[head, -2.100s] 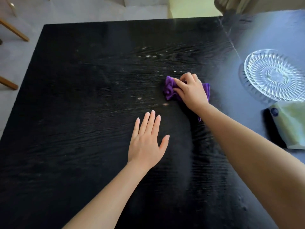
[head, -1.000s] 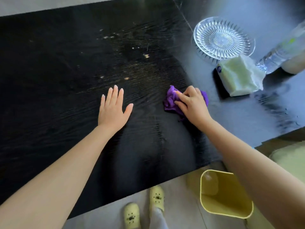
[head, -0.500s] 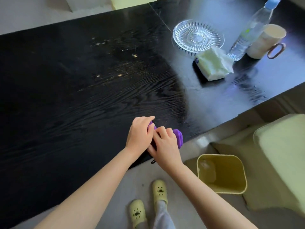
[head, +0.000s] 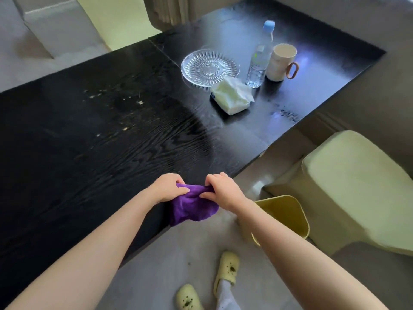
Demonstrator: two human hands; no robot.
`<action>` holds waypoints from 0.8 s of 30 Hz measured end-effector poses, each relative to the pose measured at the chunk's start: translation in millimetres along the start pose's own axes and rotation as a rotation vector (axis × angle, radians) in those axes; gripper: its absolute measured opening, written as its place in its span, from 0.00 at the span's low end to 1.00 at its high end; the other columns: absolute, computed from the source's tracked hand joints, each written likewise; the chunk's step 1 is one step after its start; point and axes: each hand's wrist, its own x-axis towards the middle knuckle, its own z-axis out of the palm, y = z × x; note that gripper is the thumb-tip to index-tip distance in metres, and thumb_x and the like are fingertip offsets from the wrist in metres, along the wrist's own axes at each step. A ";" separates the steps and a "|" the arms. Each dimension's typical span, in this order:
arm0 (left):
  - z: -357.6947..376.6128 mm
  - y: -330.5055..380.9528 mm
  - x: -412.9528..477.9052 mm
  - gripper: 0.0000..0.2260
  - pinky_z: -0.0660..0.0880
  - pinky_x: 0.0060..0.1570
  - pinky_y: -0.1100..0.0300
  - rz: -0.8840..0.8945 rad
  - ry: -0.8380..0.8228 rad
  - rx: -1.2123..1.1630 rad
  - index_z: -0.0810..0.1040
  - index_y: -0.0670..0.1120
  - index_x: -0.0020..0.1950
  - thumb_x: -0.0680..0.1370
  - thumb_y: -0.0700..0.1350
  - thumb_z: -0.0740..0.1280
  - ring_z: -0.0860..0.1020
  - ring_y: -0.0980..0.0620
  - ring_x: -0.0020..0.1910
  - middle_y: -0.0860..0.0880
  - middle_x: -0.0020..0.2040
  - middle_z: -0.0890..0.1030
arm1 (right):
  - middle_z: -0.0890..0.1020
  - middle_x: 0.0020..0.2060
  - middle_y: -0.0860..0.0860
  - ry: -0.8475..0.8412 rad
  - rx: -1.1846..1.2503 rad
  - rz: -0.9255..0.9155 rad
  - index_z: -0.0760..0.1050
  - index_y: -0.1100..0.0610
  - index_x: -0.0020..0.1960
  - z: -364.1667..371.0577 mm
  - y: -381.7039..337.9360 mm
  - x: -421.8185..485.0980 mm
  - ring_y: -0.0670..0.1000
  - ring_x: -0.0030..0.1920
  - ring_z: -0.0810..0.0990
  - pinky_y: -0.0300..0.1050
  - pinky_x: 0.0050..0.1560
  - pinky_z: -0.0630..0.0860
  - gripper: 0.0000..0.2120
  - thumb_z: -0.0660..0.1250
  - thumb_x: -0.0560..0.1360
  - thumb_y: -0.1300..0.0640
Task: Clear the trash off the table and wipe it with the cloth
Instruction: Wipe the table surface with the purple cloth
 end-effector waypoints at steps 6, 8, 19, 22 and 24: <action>-46.4 64.0 -2.7 0.05 0.68 0.43 0.60 0.250 -0.038 0.071 0.73 0.49 0.50 0.78 0.49 0.63 0.74 0.52 0.45 0.51 0.46 0.77 | 0.82 0.49 0.52 -0.021 0.281 0.006 0.77 0.56 0.55 -86.6 30.7 -12.2 0.50 0.47 0.77 0.44 0.51 0.72 0.15 0.71 0.72 0.50; -59.1 89.5 -3.5 0.04 0.68 0.43 0.58 0.344 -0.005 0.123 0.71 0.49 0.50 0.79 0.49 0.61 0.74 0.51 0.43 0.51 0.44 0.76 | 0.82 0.47 0.50 -0.038 0.235 -0.018 0.78 0.54 0.55 -121.3 41.4 -12.7 0.49 0.47 0.77 0.45 0.52 0.73 0.15 0.71 0.71 0.49; -131.7 231.5 0.2 0.11 0.70 0.49 0.60 0.688 0.388 -0.010 0.74 0.43 0.58 0.78 0.45 0.65 0.76 0.50 0.47 0.49 0.48 0.77 | 0.77 0.37 0.51 0.161 0.527 0.069 0.78 0.58 0.42 -315.6 108.9 -38.3 0.46 0.40 0.75 0.43 0.48 0.69 0.04 0.72 0.71 0.58; -139.7 251.9 12.8 0.14 0.73 0.53 0.59 0.629 0.320 -0.188 0.76 0.48 0.58 0.73 0.47 0.72 0.78 0.49 0.48 0.50 0.47 0.77 | 0.82 0.40 0.48 0.254 0.803 0.024 0.80 0.53 0.46 -336.0 120.3 -40.7 0.40 0.40 0.80 0.36 0.49 0.76 0.06 0.68 0.73 0.63; -138.4 260.5 22.9 0.14 0.75 0.57 0.55 0.582 0.242 -0.308 0.78 0.49 0.55 0.70 0.45 0.74 0.80 0.49 0.49 0.50 0.47 0.79 | 0.82 0.44 0.50 0.306 0.903 0.019 0.79 0.54 0.51 -340.7 127.7 -36.0 0.45 0.44 0.80 0.40 0.50 0.77 0.07 0.66 0.75 0.63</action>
